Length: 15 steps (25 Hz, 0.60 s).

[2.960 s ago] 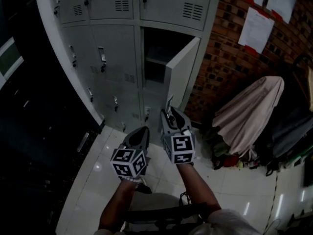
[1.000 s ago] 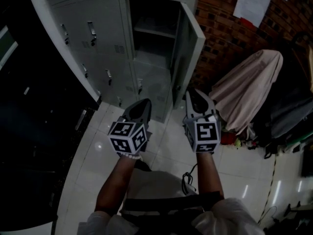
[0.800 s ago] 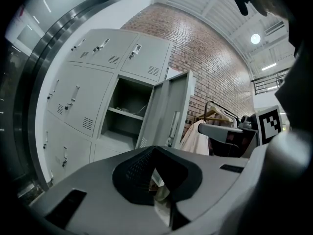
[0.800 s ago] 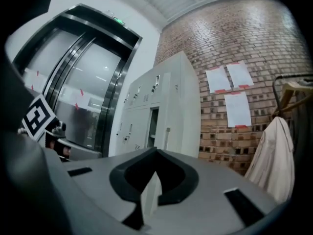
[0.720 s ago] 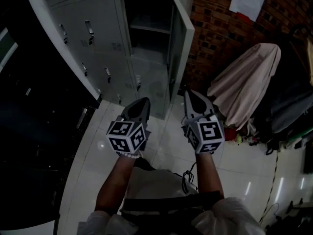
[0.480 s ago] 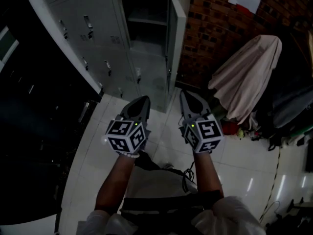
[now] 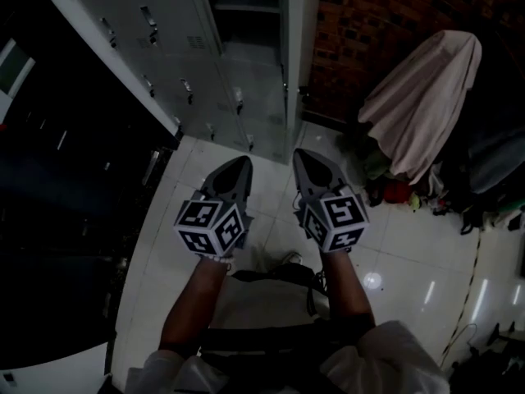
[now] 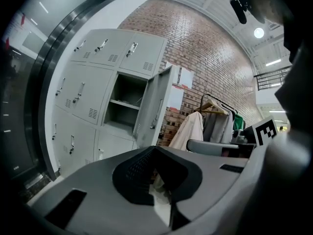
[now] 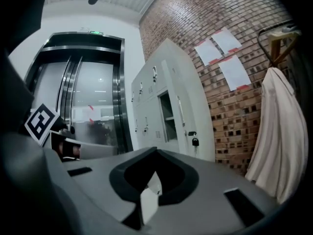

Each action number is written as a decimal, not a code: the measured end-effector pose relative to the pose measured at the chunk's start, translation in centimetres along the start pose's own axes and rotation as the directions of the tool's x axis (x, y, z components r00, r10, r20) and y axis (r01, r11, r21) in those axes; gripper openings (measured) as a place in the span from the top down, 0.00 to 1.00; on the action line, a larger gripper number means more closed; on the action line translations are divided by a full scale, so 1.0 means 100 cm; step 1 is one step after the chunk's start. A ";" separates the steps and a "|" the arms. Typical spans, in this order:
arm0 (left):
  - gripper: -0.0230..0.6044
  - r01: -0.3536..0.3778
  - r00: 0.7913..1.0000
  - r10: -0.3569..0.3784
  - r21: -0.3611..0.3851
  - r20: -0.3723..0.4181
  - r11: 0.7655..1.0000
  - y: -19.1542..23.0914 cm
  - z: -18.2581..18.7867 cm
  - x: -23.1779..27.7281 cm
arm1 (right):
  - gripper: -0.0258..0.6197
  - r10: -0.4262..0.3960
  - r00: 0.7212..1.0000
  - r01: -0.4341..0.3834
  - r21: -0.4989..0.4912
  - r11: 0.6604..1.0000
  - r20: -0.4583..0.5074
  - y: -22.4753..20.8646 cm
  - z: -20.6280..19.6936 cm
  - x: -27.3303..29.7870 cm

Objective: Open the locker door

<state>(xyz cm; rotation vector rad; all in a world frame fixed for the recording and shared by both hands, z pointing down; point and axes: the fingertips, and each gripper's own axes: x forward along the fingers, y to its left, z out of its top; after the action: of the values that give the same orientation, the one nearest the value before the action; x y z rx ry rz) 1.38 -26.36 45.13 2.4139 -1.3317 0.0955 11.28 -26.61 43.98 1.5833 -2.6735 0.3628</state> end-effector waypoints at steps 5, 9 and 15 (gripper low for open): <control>0.97 0.023 1.000 -0.023 -0.009 -0.004 1.000 0.005 -0.005 -0.028 | 0.96 -0.024 1.000 0.024 0.028 0.999 -0.011 0.022 -0.013 -0.006; 0.97 0.026 1.000 -0.026 -0.011 0.003 1.000 0.017 -0.006 -0.065 | 0.96 -0.024 0.999 0.024 -0.005 1.000 -0.042 0.064 -0.020 -0.013; 0.97 0.055 0.998 -0.055 -0.059 0.014 0.997 0.039 -0.013 -0.114 | 0.96 -0.050 0.997 0.048 -0.039 0.998 -0.064 0.123 -0.026 -0.026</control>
<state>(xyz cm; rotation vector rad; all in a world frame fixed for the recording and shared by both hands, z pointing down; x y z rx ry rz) -7.94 -18.64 44.75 2.4030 -1.2543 0.0266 1.65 -18.16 43.86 1.5952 -2.5732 0.3546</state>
